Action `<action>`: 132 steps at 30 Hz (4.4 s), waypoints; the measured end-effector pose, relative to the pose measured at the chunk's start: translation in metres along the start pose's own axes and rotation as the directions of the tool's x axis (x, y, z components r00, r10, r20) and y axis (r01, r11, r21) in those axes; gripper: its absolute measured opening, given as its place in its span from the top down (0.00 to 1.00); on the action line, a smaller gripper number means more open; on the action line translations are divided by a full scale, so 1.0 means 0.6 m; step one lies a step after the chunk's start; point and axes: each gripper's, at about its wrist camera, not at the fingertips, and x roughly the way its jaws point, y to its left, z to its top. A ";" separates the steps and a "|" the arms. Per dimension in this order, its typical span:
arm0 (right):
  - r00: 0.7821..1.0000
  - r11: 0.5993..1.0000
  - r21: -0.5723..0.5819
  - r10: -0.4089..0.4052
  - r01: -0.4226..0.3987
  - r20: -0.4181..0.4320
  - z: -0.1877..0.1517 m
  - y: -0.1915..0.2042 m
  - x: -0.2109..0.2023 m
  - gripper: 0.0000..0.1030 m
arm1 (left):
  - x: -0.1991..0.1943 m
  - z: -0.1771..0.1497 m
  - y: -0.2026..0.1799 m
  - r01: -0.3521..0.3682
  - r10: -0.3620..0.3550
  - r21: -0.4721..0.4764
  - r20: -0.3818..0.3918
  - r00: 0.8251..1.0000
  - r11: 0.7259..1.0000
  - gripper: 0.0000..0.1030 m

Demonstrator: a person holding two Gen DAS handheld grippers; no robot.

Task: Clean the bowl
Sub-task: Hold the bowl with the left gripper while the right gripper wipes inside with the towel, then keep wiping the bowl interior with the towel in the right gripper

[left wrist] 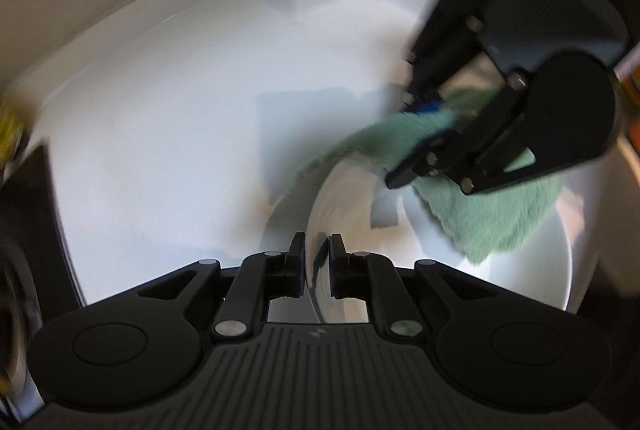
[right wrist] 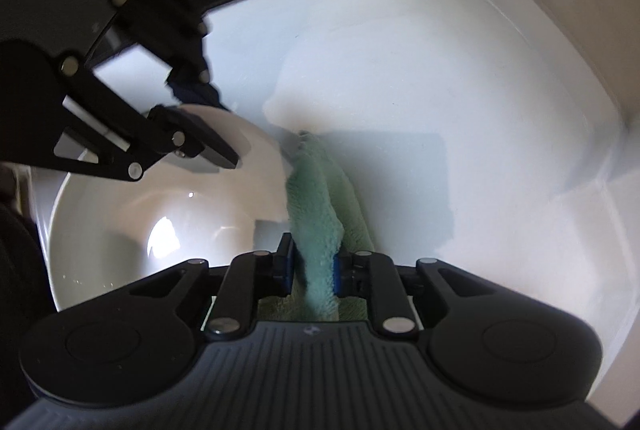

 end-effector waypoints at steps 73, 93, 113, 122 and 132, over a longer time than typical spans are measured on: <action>0.998 0.974 -0.225 -0.044 0.035 -0.037 0.013 0.022 -0.040 0.82 | 0.058 0.034 0.008 0.048 -0.037 0.253 -0.048 0.998 0.966 0.90; 0.991 0.994 -0.103 0.024 -0.037 -0.128 -0.081 0.019 -0.069 0.83 | 0.048 0.026 0.008 0.045 -0.042 0.124 -0.033 0.999 0.991 0.94; 0.995 0.985 0.156 -0.081 0.071 0.059 -0.102 0.003 -0.062 0.85 | 0.035 0.004 0.001 -0.055 0.051 -0.229 -0.025 0.998 0.972 0.93; 0.995 0.996 -0.087 0.013 -0.022 -0.104 -0.089 0.012 -0.063 0.84 | 0.056 0.035 -0.027 0.015 -0.008 0.124 -0.057 0.998 0.992 0.93; 1.000 0.994 -0.111 -0.011 0.009 -0.013 -0.041 0.011 -0.039 0.83 | 0.052 0.039 -0.016 -0.034 0.034 0.008 -0.072 0.997 0.999 0.81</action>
